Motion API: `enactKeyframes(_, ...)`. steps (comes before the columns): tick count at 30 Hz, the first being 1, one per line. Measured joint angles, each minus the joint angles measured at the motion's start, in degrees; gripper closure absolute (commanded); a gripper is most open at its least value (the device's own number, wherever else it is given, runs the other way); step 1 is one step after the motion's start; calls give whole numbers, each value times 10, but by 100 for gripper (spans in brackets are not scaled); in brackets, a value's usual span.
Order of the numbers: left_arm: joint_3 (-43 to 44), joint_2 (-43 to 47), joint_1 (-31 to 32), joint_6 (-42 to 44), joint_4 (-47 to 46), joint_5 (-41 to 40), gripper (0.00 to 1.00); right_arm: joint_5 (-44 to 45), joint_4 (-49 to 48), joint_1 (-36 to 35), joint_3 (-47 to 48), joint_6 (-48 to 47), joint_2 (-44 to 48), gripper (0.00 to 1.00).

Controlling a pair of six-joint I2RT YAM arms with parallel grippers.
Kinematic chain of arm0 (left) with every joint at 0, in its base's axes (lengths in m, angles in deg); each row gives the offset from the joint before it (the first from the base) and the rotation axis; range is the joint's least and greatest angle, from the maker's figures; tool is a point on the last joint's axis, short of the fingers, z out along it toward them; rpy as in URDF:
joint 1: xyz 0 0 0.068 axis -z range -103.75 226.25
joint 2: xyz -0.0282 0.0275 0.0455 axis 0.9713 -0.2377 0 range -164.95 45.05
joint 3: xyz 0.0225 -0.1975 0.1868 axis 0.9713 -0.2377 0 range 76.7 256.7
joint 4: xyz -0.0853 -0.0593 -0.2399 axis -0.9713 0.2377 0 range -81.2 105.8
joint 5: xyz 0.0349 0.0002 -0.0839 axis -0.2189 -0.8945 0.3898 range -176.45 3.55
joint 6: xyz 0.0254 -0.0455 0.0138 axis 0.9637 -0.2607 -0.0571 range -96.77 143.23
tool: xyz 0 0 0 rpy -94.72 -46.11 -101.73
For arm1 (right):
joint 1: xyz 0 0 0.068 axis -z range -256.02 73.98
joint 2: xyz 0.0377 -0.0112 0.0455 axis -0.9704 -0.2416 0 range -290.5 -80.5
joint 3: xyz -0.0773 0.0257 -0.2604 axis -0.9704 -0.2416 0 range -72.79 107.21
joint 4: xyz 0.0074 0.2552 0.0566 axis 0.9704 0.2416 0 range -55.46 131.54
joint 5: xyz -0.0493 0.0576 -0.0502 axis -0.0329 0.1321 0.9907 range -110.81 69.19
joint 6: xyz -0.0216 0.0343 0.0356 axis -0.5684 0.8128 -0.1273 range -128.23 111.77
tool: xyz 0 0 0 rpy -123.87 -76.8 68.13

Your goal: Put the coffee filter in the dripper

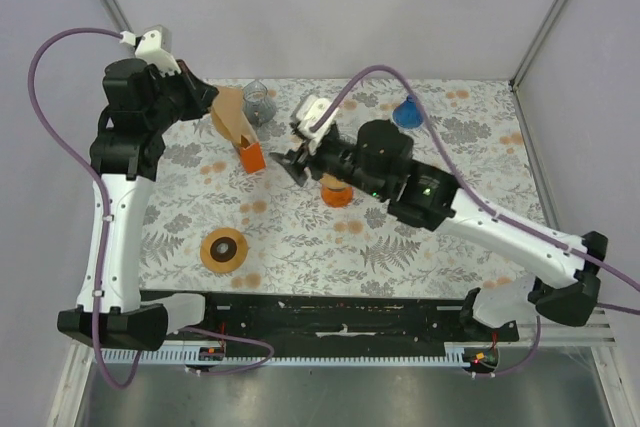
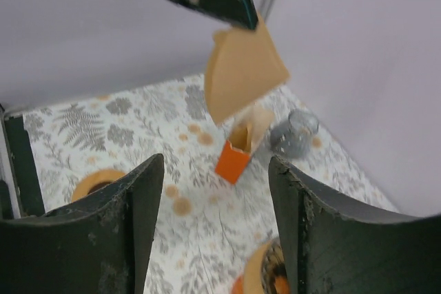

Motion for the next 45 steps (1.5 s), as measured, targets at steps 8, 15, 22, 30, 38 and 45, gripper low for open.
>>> enactKeyframes(8, -49, 43, 0, -35, 18, 23, 98, 125, -145, -111, 31, -56, -140, 25)
enactKeyframes(15, -54, 49, 0, -52, 21, 40, 98, 212, -178, -126, 61, -78, -218, 29)
enactKeyframes(22, -55, 49, 0, -66, 21, 46, 98, 249, -181, -113, 116, -82, -260, 34)
enactKeyframes(30, -55, 49, 0, -78, 21, 54, 98, 250, -165, -86, 144, -64, -289, 38)
enactKeyframes(38, -61, 55, 0, -82, 21, 67, 98, 279, -153, -66, 152, -53, -312, 47)
enactKeyframes(45, -75, 59, 0, -85, 20, 82, 98, 290, -151, -57, 152, -53, -312, 92)
